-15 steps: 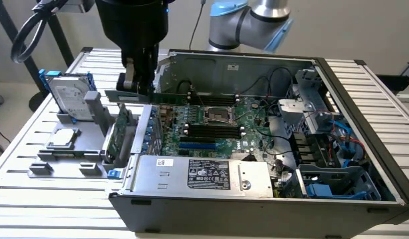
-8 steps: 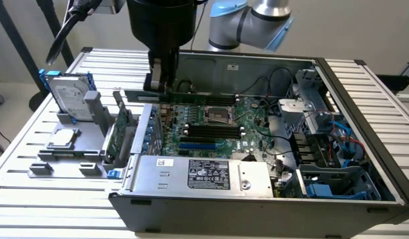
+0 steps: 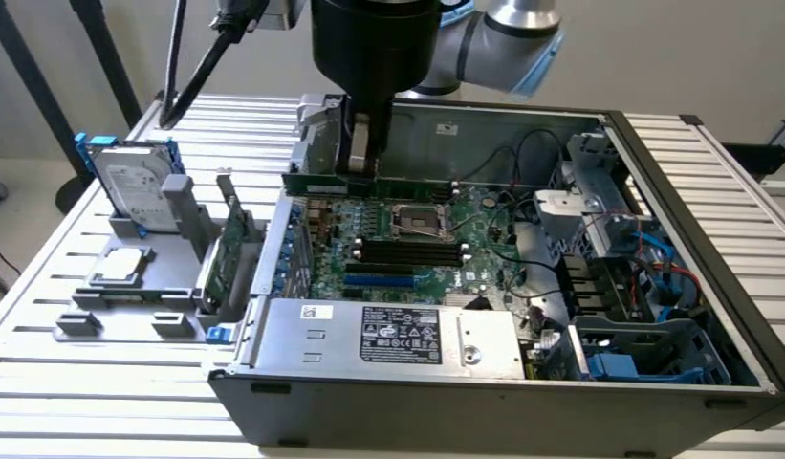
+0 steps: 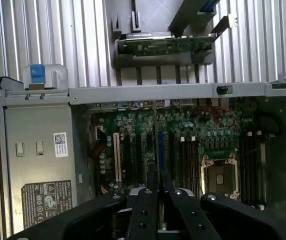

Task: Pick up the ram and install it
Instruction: 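Pick up the ram and move it above insertion slot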

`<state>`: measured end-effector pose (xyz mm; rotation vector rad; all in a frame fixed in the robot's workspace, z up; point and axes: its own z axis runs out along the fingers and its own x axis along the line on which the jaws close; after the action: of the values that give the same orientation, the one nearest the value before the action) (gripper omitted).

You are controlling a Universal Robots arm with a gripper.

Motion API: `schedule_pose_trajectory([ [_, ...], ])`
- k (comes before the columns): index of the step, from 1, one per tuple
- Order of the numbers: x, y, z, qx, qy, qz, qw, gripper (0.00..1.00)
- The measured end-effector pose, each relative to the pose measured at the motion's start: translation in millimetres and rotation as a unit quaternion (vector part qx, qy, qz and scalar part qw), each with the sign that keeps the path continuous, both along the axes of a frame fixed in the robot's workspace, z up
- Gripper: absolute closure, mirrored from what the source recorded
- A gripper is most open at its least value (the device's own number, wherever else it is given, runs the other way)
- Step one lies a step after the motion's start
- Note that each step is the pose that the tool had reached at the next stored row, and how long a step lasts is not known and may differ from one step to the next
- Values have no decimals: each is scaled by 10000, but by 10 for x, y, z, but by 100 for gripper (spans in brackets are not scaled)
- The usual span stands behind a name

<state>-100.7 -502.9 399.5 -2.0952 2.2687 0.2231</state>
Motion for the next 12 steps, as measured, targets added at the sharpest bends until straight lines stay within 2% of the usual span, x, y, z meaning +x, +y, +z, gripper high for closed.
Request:
schedule_pose_trajectory([
  [3,102,49,-37,1,0,0,10000,86],
  [7,203,187,-109,1,0,0,10000,86],
  [12,282,396,-201,1,0,0,10000,86],
])
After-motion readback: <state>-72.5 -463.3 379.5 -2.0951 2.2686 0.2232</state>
